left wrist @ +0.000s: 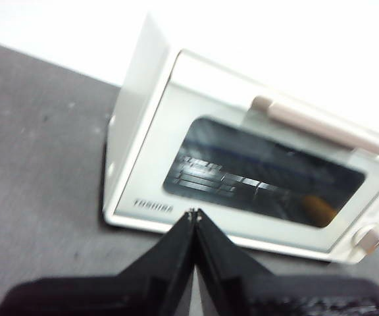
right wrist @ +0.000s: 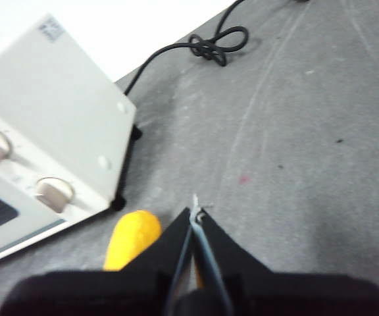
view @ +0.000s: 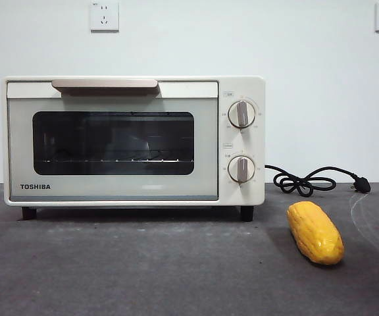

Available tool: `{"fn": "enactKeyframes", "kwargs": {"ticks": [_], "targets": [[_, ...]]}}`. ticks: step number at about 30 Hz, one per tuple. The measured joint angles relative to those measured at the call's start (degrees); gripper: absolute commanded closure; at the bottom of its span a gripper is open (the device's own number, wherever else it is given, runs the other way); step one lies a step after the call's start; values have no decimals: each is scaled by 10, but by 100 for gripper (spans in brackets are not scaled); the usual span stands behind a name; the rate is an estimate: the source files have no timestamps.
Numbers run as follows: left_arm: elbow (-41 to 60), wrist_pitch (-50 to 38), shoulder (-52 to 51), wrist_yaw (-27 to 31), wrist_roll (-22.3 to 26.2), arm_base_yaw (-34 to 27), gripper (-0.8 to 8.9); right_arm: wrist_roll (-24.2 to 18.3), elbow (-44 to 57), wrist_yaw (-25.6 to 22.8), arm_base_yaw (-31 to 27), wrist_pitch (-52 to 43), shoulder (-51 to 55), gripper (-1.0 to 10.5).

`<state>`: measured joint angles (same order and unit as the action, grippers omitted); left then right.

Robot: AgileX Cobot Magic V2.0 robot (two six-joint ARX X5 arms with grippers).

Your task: Take the corn from the table,put the corn in the oven

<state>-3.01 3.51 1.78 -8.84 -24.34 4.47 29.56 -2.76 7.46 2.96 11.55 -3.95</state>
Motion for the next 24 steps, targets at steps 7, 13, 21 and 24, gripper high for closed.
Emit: {"fn": "enactKeyframes", "kwargs": {"ticks": [7, 13, 21, 24], "targets": [[-78, -2, 21, -25, -4, 0, 817, -22, -79, 39, 0, -5, -2, 944], [-161, -2, 83, -64, -4, 0, 817, -75, -162, 101, 0, -5, -33, 936], [-287, 0, 210, -130, -4, 0, 817, -100, -287, 162, 0, 49, -153, 750], [-337, 0, 261, -166, -4, 0, 817, -123, -339, 187, 0, 85, -216, 745]]}}
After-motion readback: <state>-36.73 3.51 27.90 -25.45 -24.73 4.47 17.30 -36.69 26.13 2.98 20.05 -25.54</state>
